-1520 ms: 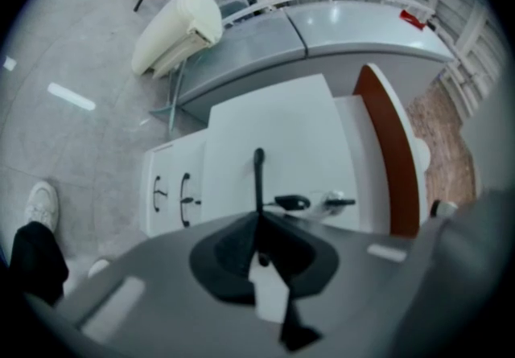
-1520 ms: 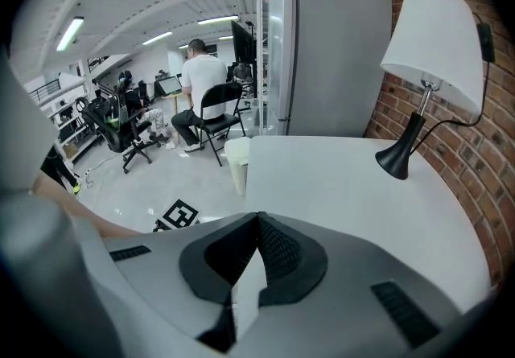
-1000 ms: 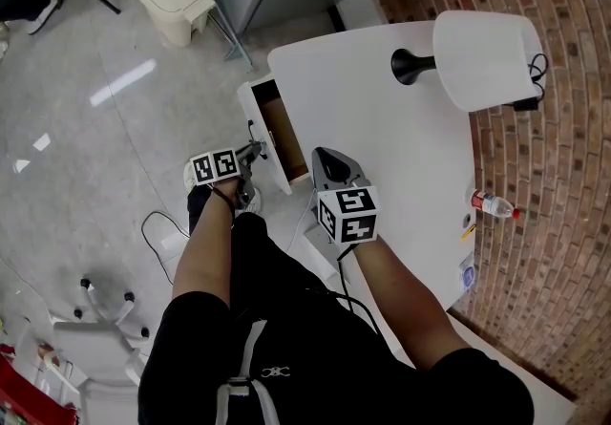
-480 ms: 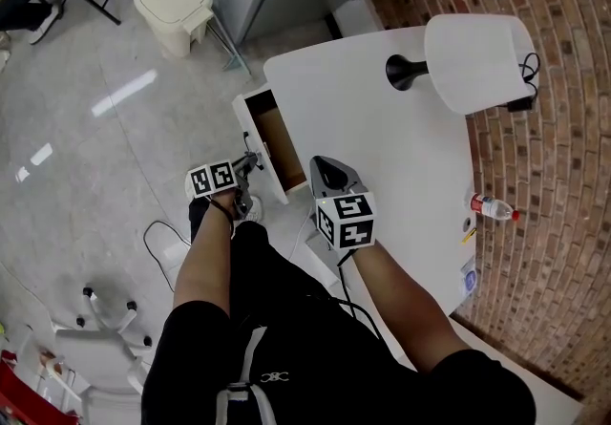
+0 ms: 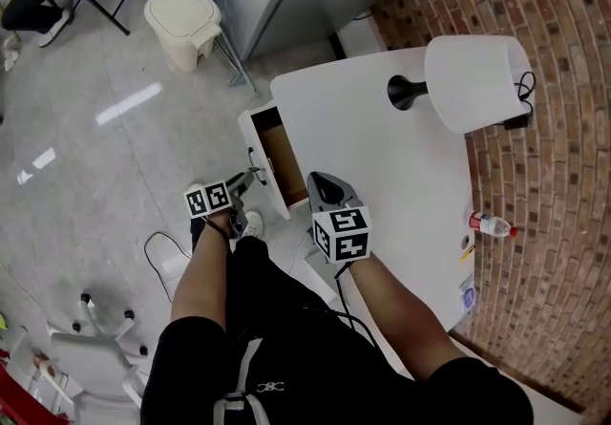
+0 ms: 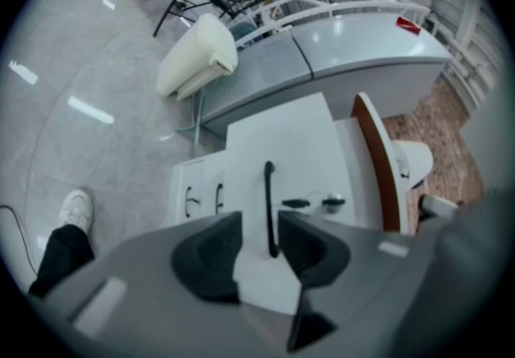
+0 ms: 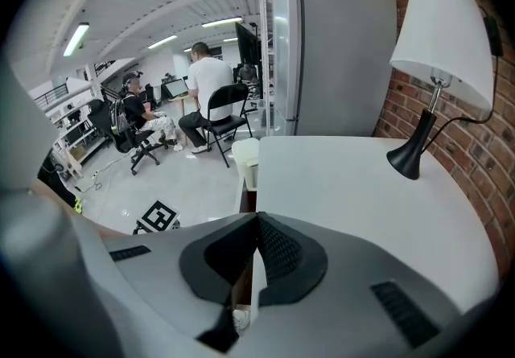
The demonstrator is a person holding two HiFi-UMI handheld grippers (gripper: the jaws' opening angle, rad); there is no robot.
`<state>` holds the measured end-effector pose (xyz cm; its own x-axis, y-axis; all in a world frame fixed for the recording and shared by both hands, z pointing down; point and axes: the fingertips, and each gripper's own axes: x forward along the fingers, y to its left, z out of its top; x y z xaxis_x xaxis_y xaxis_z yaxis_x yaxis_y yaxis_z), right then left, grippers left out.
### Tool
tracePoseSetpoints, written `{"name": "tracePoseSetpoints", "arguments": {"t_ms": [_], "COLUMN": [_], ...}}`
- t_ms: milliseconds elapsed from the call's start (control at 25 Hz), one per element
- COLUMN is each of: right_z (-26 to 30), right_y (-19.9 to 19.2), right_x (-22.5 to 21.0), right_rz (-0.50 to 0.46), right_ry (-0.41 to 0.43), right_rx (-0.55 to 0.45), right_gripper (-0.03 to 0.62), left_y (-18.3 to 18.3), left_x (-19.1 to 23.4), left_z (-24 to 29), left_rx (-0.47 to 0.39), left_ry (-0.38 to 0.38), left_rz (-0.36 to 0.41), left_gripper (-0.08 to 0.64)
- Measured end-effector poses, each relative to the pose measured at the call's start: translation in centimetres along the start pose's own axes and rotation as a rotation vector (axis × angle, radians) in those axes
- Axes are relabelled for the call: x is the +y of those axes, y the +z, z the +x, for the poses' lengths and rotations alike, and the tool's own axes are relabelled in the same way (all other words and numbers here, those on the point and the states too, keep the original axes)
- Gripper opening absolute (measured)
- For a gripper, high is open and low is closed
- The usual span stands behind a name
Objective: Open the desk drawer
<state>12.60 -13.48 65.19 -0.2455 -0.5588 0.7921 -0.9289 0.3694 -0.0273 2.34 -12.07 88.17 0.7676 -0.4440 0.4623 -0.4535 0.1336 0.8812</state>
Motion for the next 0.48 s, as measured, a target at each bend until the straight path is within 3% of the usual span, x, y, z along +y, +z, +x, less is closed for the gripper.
{"name": "tracePoseSetpoints", "arguments": {"t_ms": [80,160,200,320,480], "right_z": [0.0,0.1,0.1,0.1,-1.2], "right_y": [0.4,0.8,1.0,1.7,3.4], "right_x": [0.2,0.4,0.6,1.2,1.4], "right_rz": [0.003,0.012,0.019,0.051,0.08], "right_ry": [0.005,0.009,0.012,0.023,0.031], "right_rx": [-0.011,-0.024,-0.031,-0.055,-0.111], "right_gripper": [-0.002,-0.002,-0.002,-0.002,-0.002], "left_y": [0.5,1.6,2.3,4.3,6.8], "left_x": [-0.3,-1.3,-2.2,-5.3,-10.7], "left_z": [-1.3,-3.0,-4.0,-7.0,-10.0], "left_rx": [-0.016,-0.048,-0.066,-0.099,-0.14], "left_ry": [0.022,0.054,0.069,0.12,0.173], "left_rz": [0.045,0.143,0.21,0.405,0.577], "left_gripper": [0.126,0.018,-0.003,-0.003,-0.005]}}
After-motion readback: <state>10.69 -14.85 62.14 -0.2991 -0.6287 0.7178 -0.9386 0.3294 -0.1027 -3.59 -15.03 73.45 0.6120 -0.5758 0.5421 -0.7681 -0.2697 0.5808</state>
